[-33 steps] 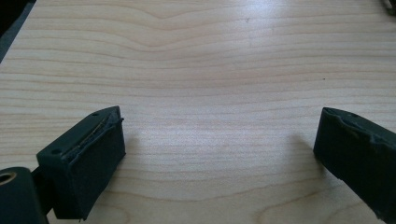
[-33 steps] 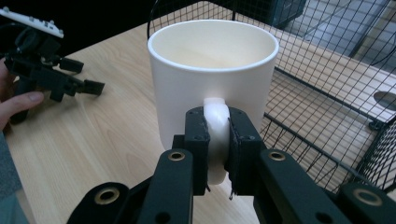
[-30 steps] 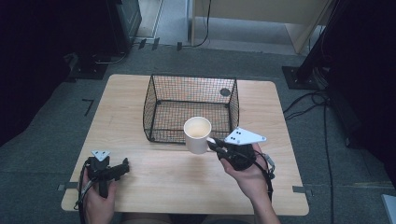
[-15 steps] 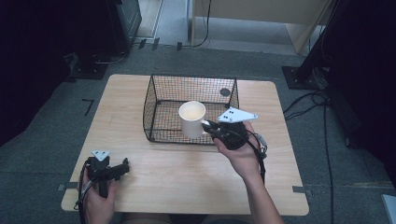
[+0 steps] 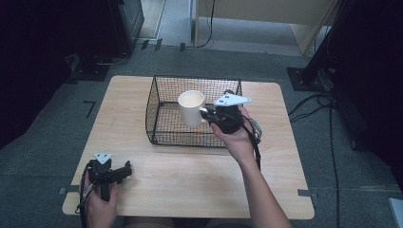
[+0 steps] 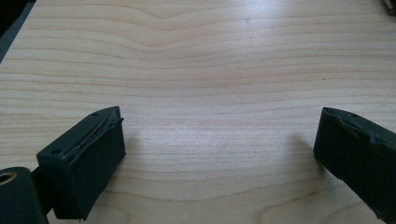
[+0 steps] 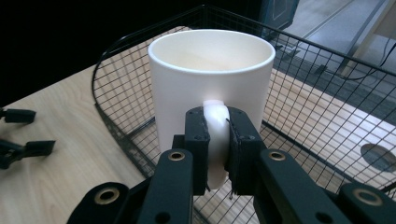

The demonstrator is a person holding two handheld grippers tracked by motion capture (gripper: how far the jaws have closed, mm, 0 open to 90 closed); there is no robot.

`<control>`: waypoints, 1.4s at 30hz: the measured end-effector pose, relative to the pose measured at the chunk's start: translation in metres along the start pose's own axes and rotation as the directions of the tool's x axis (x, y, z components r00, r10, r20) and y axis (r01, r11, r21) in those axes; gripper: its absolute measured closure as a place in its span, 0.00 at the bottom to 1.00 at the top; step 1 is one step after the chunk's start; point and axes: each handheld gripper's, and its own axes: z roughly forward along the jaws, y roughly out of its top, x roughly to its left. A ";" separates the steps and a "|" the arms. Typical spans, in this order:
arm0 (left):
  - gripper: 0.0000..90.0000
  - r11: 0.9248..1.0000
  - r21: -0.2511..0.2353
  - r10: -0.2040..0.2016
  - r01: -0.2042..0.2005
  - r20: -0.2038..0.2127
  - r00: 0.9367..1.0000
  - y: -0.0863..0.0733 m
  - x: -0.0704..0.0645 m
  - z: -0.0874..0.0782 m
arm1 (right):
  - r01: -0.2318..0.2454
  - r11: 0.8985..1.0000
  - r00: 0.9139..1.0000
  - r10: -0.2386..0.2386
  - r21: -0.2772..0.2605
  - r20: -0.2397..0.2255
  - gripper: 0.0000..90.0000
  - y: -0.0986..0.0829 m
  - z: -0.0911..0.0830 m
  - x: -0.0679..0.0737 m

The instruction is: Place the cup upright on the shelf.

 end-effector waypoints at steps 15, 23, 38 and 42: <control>0.02 1.000 0.002 0.001 -0.001 0.000 1.000 0.000 0.000 0.000 | -0.002 1.000 1.000 0.002 0.012 0.013 0.90 0.003 0.051 -0.027; 0.02 1.000 0.002 0.001 -0.001 0.000 1.000 0.000 0.000 0.000 | 0.019 0.999 1.000 -0.019 0.028 0.017 0.90 -0.002 0.071 -0.037; 0.02 1.000 0.001 0.000 0.000 0.000 1.000 0.000 0.000 0.000 | 0.016 0.993 1.000 -0.015 0.118 -0.006 0.90 -0.014 0.106 -0.058; 0.02 1.000 0.002 0.001 -0.001 0.000 1.000 0.000 0.000 0.000 | 0.028 0.989 1.000 -0.025 0.142 -0.019 0.90 -0.017 0.110 -0.059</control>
